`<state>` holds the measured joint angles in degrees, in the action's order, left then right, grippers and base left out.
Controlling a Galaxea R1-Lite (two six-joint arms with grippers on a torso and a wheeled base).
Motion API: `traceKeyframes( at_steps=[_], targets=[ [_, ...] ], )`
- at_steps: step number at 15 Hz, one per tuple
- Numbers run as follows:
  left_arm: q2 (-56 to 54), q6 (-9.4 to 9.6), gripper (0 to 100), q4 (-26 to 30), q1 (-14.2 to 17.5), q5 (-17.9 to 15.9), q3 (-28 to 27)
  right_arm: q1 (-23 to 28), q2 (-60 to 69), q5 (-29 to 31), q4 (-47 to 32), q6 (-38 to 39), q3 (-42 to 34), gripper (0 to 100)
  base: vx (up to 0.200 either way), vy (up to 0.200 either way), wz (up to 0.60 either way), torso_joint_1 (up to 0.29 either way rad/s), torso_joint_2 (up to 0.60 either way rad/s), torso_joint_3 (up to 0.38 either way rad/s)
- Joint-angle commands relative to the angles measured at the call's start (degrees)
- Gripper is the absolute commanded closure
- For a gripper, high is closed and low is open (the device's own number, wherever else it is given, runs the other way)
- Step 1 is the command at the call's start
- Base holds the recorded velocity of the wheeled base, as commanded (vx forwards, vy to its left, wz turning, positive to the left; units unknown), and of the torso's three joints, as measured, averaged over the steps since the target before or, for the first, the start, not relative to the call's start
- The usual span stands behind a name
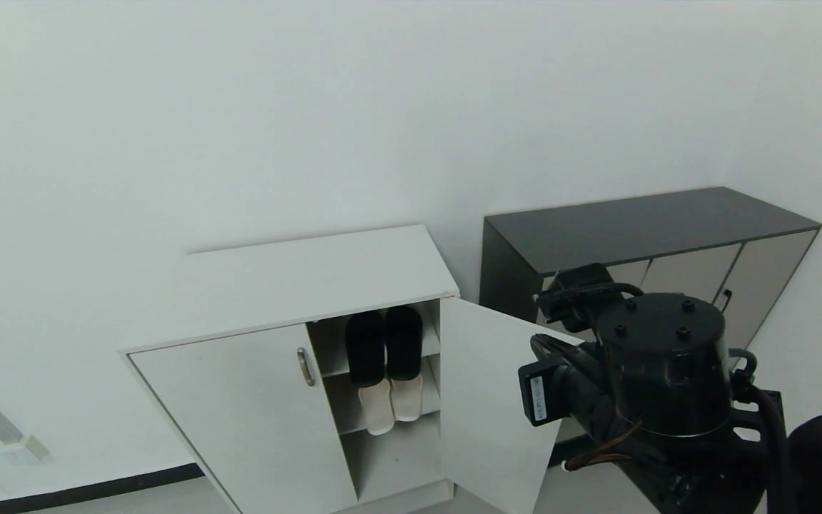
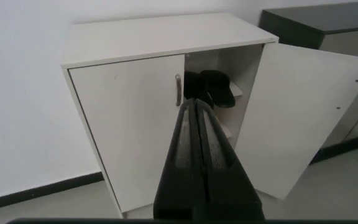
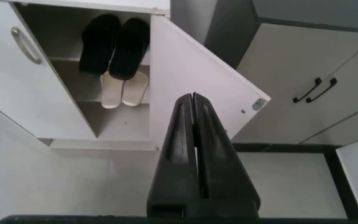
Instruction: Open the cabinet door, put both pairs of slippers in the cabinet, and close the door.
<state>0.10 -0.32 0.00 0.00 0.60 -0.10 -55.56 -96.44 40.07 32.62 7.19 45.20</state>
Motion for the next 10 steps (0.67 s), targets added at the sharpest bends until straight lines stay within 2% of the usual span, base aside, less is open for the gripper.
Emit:
traceKeyframes(
  at_steps=[1,7,9,10],
  targets=[
    [-0.01,-0.03,100,0.0,0.0,0.02,0.01,0.02,-0.06,0.01,0.07,0.01,-0.03,100,0.0,0.0,0.0,0.0,0.0,0.0],
    [-0.01,-0.03,100,0.0,0.0,-0.07,0.01,0.55,-1.21,0.01,0.07,-0.07,0.06,100,-0.2,0.0,0.0,0.0,0.01,-0.001],
    [-0.01,-0.03,100,0.0,0.0,0.02,0.01,2.39,-1.82,0.01,0.16,0.1,0.41,100,0.0,0.0,0.0,0.0,0.0,0.0],
    [-0.01,-0.03,100,0.0,0.0,-0.07,0.01,5.38,-2.17,-0.78,0.42,0.19,2.17,100,0.0,0.0,0.0,0.0,0.0,0.0]
  ],
)
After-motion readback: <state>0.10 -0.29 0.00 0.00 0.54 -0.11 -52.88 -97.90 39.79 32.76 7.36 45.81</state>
